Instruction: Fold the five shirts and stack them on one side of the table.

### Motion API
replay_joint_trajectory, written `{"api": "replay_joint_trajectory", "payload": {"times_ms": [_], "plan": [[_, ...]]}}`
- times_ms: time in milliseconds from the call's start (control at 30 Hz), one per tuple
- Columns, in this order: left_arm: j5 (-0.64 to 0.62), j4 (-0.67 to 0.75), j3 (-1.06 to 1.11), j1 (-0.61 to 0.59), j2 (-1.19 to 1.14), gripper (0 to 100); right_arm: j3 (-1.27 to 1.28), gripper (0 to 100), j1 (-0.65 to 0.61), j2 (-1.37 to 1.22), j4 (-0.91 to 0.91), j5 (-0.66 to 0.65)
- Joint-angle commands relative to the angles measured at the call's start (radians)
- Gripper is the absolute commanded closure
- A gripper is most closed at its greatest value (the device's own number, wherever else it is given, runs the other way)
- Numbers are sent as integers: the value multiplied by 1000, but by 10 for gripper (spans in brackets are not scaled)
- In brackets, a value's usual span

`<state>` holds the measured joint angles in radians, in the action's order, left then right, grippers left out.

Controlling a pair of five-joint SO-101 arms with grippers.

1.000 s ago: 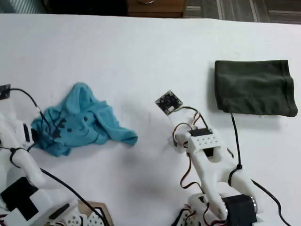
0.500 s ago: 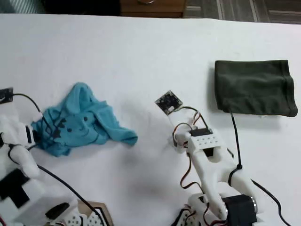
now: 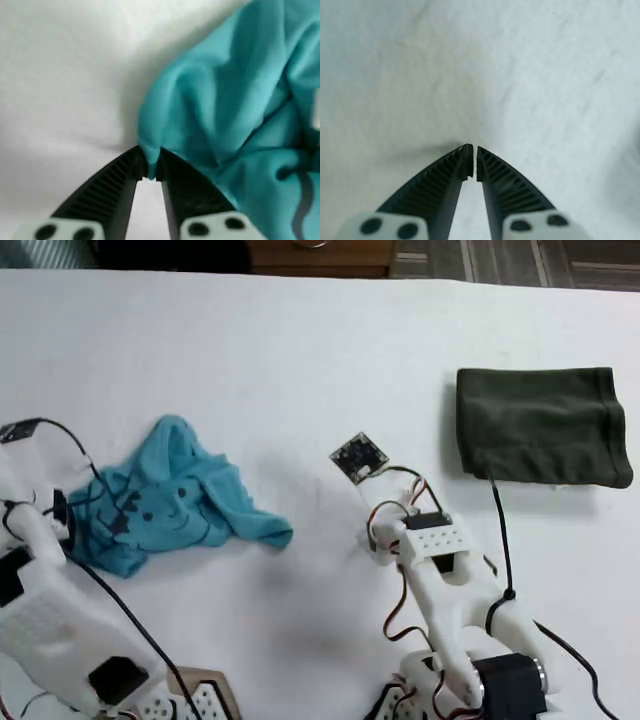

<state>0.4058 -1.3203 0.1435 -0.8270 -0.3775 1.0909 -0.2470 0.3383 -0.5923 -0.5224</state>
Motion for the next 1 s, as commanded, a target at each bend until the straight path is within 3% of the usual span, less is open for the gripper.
{"api": "replay_joint_trajectory", "payload": {"times_ms": [0,200,300,467,733,967], "plan": [[6,-92,-102,55,2,974,-5,974,-7,36,18,6],[0,-368,-380,222,3,974,-5,974,-7,36,18,6],[-69,-471,-538,295,6,974,-5,974,-7,36,18,6],[-120,-465,-595,404,112,974,-5,974,-5,36,19,6],[-120,-465,-591,767,345,974,-5,974,4,36,62,84],[-120,-419,-591,1042,358,974,-9,974,96,45,76,147]]}}
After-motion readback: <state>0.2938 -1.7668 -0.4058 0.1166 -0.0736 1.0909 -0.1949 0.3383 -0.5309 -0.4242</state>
